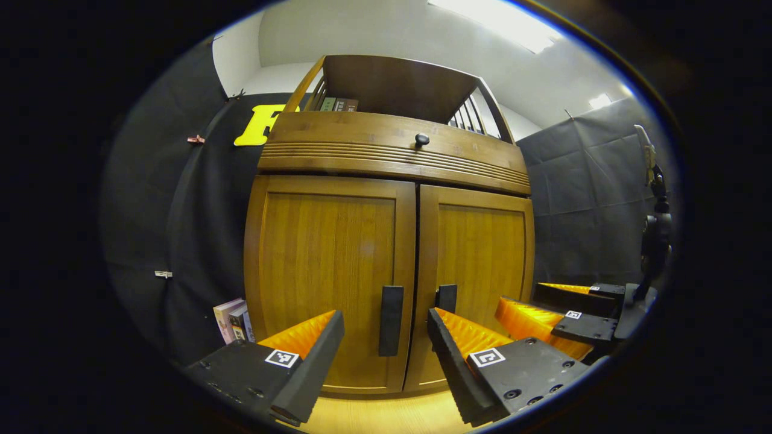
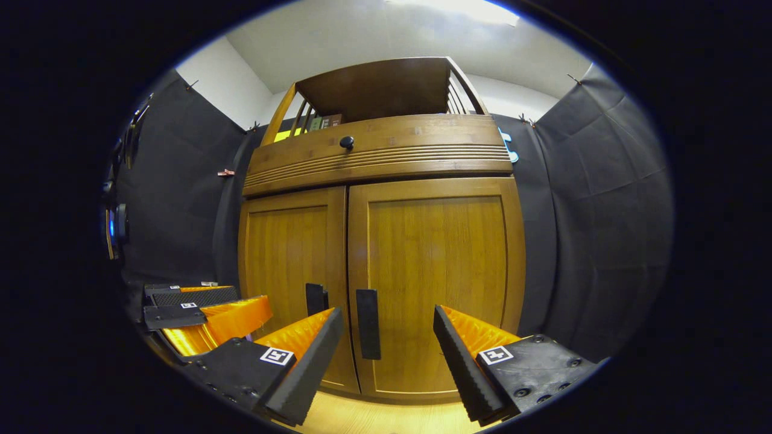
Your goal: Open the right door of the double-door shoe cabinet with the right hand, and open the left door with the left hand.
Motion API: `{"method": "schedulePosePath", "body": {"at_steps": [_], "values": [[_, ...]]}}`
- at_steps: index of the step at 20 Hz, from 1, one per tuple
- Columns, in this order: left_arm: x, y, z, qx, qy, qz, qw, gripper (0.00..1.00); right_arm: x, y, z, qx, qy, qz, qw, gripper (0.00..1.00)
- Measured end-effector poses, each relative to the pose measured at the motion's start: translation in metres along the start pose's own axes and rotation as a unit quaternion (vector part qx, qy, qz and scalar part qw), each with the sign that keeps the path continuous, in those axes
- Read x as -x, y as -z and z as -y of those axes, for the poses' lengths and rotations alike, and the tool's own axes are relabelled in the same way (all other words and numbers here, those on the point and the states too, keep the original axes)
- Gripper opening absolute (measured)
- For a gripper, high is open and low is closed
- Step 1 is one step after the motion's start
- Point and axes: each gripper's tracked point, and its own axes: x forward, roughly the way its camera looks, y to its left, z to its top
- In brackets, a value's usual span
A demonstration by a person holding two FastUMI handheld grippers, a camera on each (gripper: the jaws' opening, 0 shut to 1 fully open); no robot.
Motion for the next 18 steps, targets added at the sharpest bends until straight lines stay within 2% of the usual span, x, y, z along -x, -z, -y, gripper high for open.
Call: {"method": "schedulePosePath", "body": {"at_steps": [4, 5, 10, 13, 15, 18], "values": [[0.0003, -0.0011, 0.0019, -0.003, 0.001, 0.000, 1.000, 0.89, 0.0052, -0.0016, 0.0006, -0.001, -0.001, 0.004, 1.000, 0.95], [0.0020, 0.0001, 0.0031, -0.002, 0.002, 0.001, 1.000, 0.85, 0.0055, -0.0018, 0.0008, -0.001, -0.002, 0.003, 1.000, 0.95], [0.0025, 0.0003, 0.0009, -0.005, -0.001, 0.001, 1.000, 0.87, 0.0037, -0.0010, 0.0005, 0.001, 0.000, 0.003, 1.000, 0.95], [0.0017, 0.0022, -0.0007, -0.004, -0.001, 0.001, 1.000, 0.85, 0.0028, -0.0001, 0.0005, 0.000, 0.000, 0.003, 1.000, 0.95], [0.0015, 0.0023, -0.0006, -0.002, 0.000, 0.002, 1.000, 0.89, 0.0012, 0.0018, -0.0008, 0.005, 0.001, 0.001, 1.000, 0.95], [0.0007, 0.0010, -0.0019, -0.001, 0.002, 0.004, 1.000, 0.85, -0.0031, 0.0058, -0.0040, 0.011, 0.000, -0.002, 1.000, 0.95]]}}
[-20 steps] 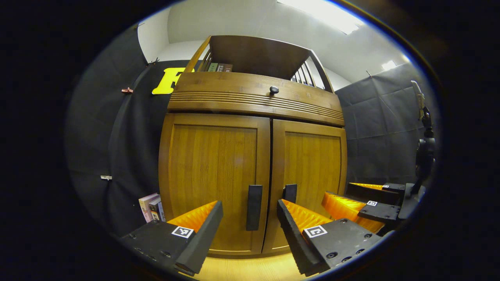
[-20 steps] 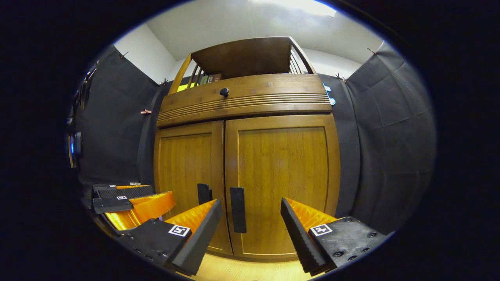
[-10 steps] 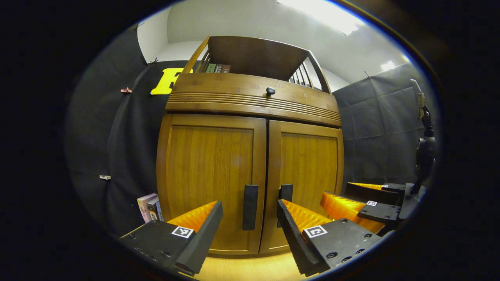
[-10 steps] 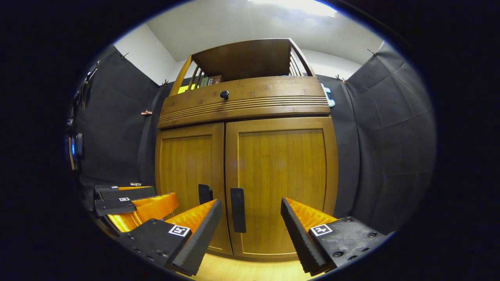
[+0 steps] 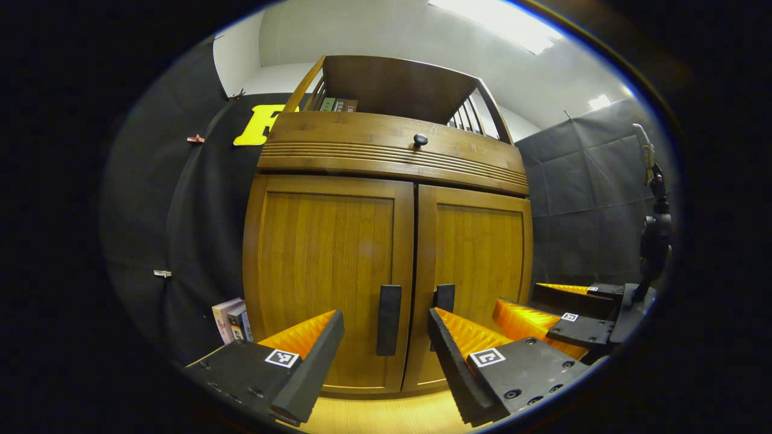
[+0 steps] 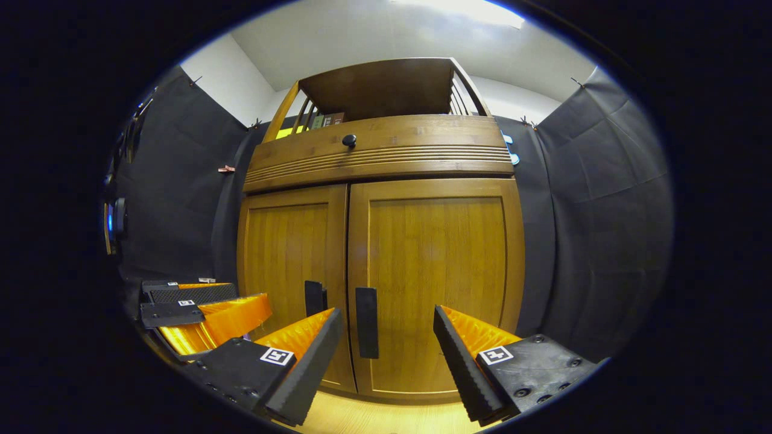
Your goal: Open the right door of the double-door shoe cabinet with the right hand, and open the left door with the left hand.
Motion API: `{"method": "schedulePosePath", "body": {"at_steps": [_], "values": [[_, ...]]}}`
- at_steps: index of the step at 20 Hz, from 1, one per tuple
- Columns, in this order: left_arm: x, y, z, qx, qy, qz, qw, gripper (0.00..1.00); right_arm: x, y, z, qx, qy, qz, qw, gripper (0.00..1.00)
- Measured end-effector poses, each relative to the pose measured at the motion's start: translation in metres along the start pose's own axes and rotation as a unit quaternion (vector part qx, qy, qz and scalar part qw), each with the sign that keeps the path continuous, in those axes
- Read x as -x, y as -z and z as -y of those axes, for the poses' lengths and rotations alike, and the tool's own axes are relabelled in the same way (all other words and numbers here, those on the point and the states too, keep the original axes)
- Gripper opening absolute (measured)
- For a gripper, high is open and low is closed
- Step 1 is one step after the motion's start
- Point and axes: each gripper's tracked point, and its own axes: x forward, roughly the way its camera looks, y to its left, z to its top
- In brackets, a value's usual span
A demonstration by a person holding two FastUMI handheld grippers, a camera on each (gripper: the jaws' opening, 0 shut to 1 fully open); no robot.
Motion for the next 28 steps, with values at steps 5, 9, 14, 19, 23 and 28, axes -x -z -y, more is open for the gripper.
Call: {"method": "schedulePosePath", "body": {"at_steps": [5, 9, 14, 19, 23, 28], "values": [[-0.002, 0.004, -0.007, 0.000, -0.003, -0.002, 1.000, 0.87, -0.008, 0.006, -0.001, -0.006, -0.003, -0.005, 1.000, 0.95], [-0.002, 0.008, -0.012, -0.005, -0.002, -0.006, 1.000, 0.87, -0.024, 0.016, -0.004, -0.019, -0.001, -0.014, 1.000, 0.96], [-0.004, 0.003, -0.019, -0.010, -0.003, 0.005, 1.000, 0.87, -0.045, 0.025, -0.014, -0.013, -0.006, -0.008, 1.000, 0.95], [-0.002, 0.007, -0.026, -0.005, 0.002, 0.006, 1.000, 0.87, -0.074, 0.042, -0.024, -0.004, -0.005, -0.007, 1.000, 0.95], [0.001, 0.007, -0.032, -0.009, 0.003, 0.008, 1.000, 0.87, -0.094, 0.057, -0.018, -0.008, 0.015, -0.016, 1.000, 0.89], [0.001, 0.011, -0.033, -0.002, 0.014, 0.005, 1.000, 0.89, -0.111, 0.073, -0.010, 0.002, 0.024, -0.026, 0.999, 0.77]]}}
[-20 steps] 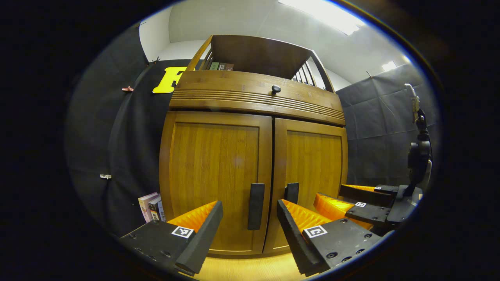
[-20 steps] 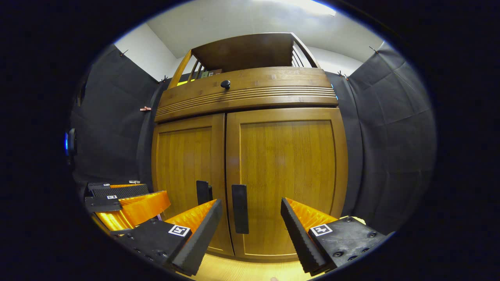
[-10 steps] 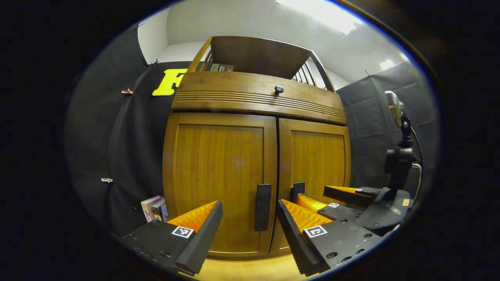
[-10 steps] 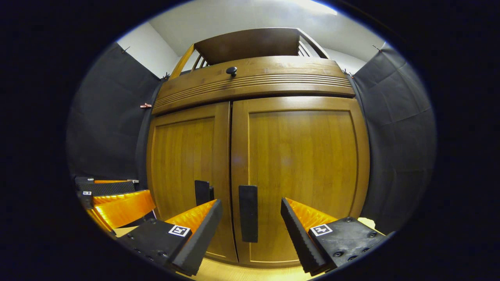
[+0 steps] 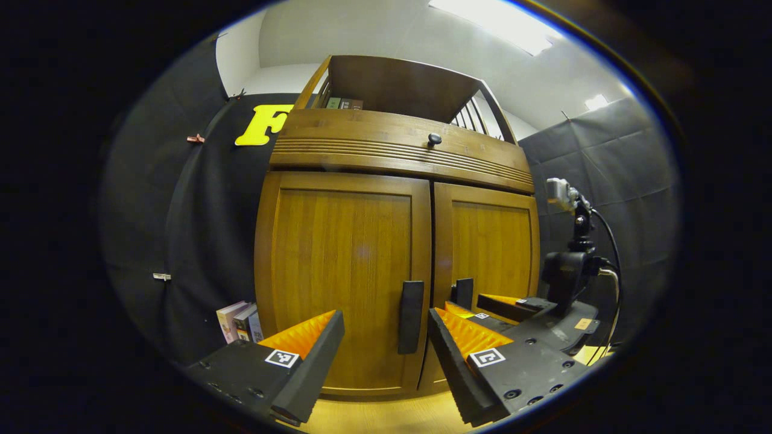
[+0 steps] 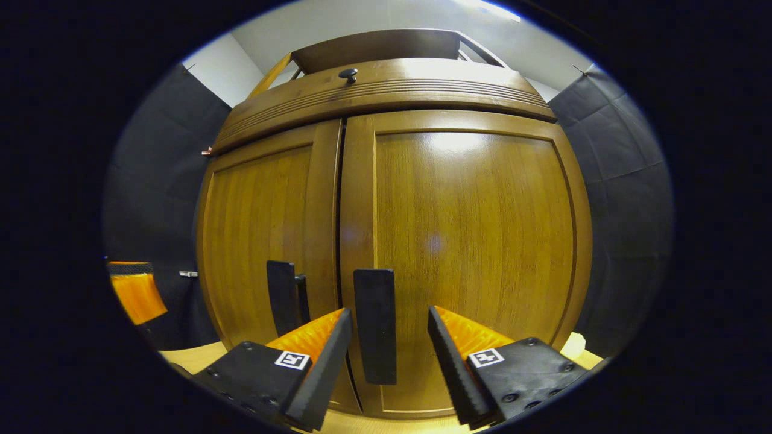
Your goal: Open the right door of the double-door shoe cabinet with the right hand, and open the left door with the left hand.
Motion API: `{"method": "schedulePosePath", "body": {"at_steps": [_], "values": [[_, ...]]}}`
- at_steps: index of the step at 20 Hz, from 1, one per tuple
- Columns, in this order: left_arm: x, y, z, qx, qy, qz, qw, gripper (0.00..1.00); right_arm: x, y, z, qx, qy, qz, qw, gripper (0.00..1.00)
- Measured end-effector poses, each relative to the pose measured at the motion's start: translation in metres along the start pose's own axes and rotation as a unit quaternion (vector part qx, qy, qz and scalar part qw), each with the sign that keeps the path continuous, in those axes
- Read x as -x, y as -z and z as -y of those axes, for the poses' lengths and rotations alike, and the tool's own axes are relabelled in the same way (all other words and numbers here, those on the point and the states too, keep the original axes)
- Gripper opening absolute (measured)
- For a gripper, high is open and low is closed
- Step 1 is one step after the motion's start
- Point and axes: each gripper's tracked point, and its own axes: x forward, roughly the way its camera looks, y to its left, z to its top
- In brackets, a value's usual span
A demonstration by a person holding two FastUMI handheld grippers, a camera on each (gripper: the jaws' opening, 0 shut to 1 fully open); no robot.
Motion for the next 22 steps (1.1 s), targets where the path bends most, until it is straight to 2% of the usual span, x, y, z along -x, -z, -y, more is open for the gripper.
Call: {"method": "schedulePosePath", "body": {"at_steps": [2, 3, 4, 7, 8, 9, 10, 11, 15, 16, 17, 19, 20, 22], "values": [[-0.001, 0.002, -0.001, 0.002, 0.001, -0.002, 1.000, 0.89, -0.006, 0.003, -0.002, 0.004, -0.004, 0.002, 1.000, 0.73], [-0.001, 0.006, -0.002, 0.002, 0.001, -0.005, 1.000, 0.85, -0.008, 0.006, -0.005, 0.005, -0.007, -0.001, 1.000, 0.73], [-0.002, 0.008, -0.003, 0.004, 0.002, -0.008, 1.000, 0.87, -0.008, 0.008, -0.008, 0.001, -0.011, -0.003, 1.000, 0.66], [-0.002, 0.016, -0.007, 0.008, 0.000, -0.017, 1.000, 0.85, -0.007, 0.010, -0.013, 0.010, -0.012, 0.000, 1.000, 0.45], [-0.001, 0.018, -0.010, 0.009, -0.003, -0.020, 1.000, 0.87, -0.007, 0.011, -0.011, 0.017, -0.006, -0.001, 1.000, 0.33], [-0.001, 0.020, -0.013, 0.009, -0.007, -0.022, 1.000, 0.87, -0.007, 0.011, -0.010, 0.022, -0.003, 0.001, 1.000, 0.37], [0.000, 0.020, -0.015, 0.009, -0.011, -0.023, 1.000, 0.87, -0.006, 0.013, -0.011, 0.022, -0.003, -0.002, 1.000, 0.33], [0.000, 0.020, -0.018, 0.008, -0.016, -0.023, 1.000, 0.88, -0.008, 0.012, -0.011, 0.022, -0.004, -0.001, 1.000, 0.19], [0.009, 0.014, -0.018, 0.004, -0.021, -0.017, 1.000, 0.87, -0.002, 0.012, -0.012, 0.015, -0.022, -0.012, 1.000, 0.19], [0.011, 0.011, -0.018, 0.004, -0.022, -0.014, 1.000, 0.85, 0.000, 0.010, -0.013, 0.015, -0.025, -0.012, 1.000, 0.24], [0.013, 0.011, -0.017, 0.003, -0.024, -0.012, 1.000, 0.87, 0.004, 0.007, -0.013, 0.015, -0.029, -0.011, 0.999, 0.19], [0.018, 0.008, -0.015, 0.001, -0.027, -0.010, 1.000, 0.87, 0.014, 0.005, -0.015, 0.012, -0.040, -0.012, 0.999, 0.19], [0.019, 0.007, -0.013, 0.001, -0.028, -0.010, 1.000, 0.87, 0.023, 0.006, -0.013, 0.010, -0.047, -0.013, 0.999, 0.24], [0.021, 0.006, -0.007, 0.003, -0.027, -0.010, 1.000, 0.87, 0.034, 0.004, -0.012, 0.006, -0.059, -0.016, 0.998, 0.24]]}}
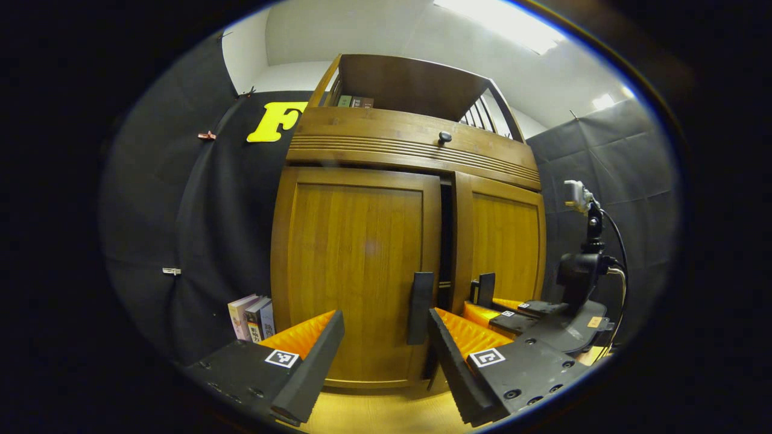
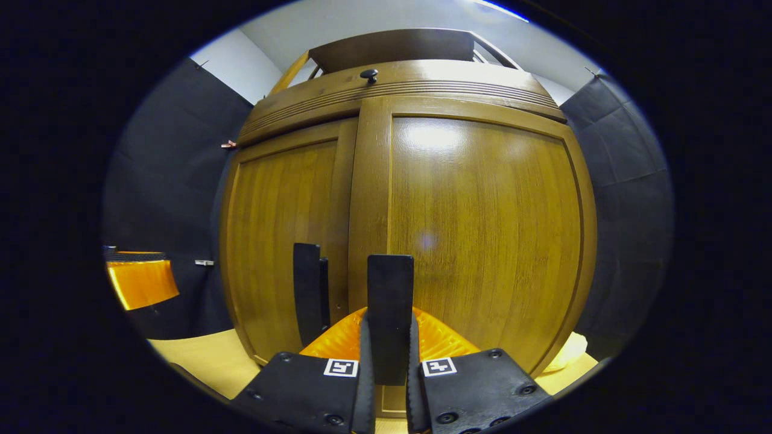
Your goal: Open the right door of the double-door shoe cabinet with the right hand, and open the left door with the left hand.
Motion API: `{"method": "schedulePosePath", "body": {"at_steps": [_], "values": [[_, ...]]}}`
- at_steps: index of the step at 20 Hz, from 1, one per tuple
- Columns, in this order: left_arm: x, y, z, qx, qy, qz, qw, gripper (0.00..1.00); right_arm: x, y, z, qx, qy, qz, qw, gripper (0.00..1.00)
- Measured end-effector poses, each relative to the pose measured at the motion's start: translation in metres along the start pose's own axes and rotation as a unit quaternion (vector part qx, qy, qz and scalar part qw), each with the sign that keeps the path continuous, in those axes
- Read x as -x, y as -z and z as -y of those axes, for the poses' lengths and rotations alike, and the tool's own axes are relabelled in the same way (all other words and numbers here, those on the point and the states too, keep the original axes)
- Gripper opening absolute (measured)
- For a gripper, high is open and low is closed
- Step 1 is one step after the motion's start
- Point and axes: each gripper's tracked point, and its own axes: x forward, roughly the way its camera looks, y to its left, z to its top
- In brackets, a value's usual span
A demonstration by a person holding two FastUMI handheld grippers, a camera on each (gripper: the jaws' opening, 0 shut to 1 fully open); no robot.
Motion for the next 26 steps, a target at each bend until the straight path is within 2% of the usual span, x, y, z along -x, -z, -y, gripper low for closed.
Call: {"method": "schedulePosePath", "body": {"at_steps": [10, 11, 12, 13, 14, 17, 22, 23, 26], "values": [[0.009, 0.002, 0.039, 0.006, 0.007, -0.010, 1.000, 0.88, 0.069, -0.009, 0.009, -0.004, -0.041, 0.000, 0.999, 0.24], [0.010, 0.003, 0.044, 0.007, 0.008, -0.009, 1.000, 0.84, 0.077, -0.011, 0.012, -0.002, -0.043, 0.000, 0.999, 0.29], [0.011, 0.003, 0.048, 0.008, 0.009, -0.008, 1.000, 0.88, 0.084, -0.013, 0.015, 0.000, -0.044, 0.001, 0.999, 0.29], [0.011, 0.003, 0.052, 0.009, 0.009, -0.007, 1.000, 0.88, 0.091, -0.014, 0.019, 0.001, -0.045, 0.002, 0.999, 0.24], [0.011, 0.005, 0.056, 0.009, 0.008, -0.007, 1.000, 0.85, 0.099, -0.015, 0.021, 0.002, -0.045, 0.002, 0.999, 0.24], [0.011, 0.007, 0.062, 0.008, 0.007, -0.007, 1.000, 0.92, 0.118, -0.016, 0.031, 0.008, -0.043, 0.004, 0.999, 0.24], [0.004, 0.011, 0.081, 0.003, 0.023, -0.011, 1.000, 0.85, 0.140, -0.020, 0.047, 0.009, -0.035, 0.004, 0.999, 0.24], [0.003, 0.013, 0.085, 0.004, 0.026, -0.011, 1.000, 0.88, 0.144, -0.021, 0.050, 0.012, -0.033, 0.002, 0.999, 0.24], [-0.002, 0.019, 0.095, 0.008, 0.036, -0.014, 0.999, 0.88, 0.157, -0.024, 0.065, 0.019, -0.025, 0.001, 1.000, 0.23]]}}
